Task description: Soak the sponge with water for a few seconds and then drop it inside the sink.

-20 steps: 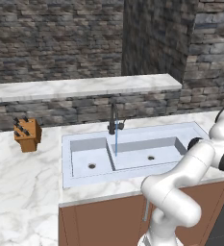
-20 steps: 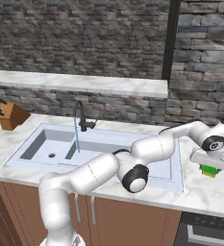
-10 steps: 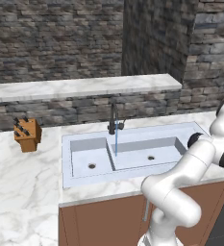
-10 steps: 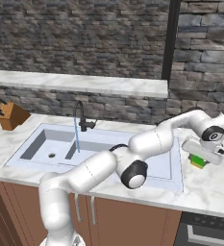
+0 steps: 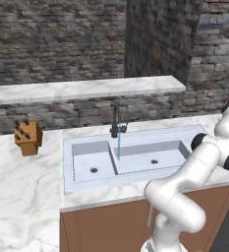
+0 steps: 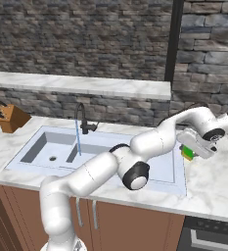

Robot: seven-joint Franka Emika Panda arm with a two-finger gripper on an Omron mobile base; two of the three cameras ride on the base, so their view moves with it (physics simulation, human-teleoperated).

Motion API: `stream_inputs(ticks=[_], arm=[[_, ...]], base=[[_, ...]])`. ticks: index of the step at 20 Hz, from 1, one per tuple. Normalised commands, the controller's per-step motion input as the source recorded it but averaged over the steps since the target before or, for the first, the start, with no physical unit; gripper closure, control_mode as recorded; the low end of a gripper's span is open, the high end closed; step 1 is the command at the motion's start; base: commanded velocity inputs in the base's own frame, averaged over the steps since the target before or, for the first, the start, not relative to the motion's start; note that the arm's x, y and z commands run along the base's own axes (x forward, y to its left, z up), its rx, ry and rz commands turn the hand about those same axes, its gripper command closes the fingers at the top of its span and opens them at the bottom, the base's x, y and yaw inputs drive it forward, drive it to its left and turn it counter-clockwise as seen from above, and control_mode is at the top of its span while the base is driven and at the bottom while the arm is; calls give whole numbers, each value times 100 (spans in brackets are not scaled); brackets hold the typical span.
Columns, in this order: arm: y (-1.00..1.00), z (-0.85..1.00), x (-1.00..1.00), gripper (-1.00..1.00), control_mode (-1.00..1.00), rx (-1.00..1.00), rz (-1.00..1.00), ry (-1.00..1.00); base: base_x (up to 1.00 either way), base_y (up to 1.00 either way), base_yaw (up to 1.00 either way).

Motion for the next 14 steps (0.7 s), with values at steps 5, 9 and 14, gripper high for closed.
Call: stream_inputs(ticks=[5,9,14], arm=[[100,-1,0,100,-100,0,-8,-28],[100,4,-15,100,-100,-1,-5,-31],[100,42,-57,100,-100,-7,-2,-30]], base=[[0,0,0],[0,0,0],[0,0,0]])
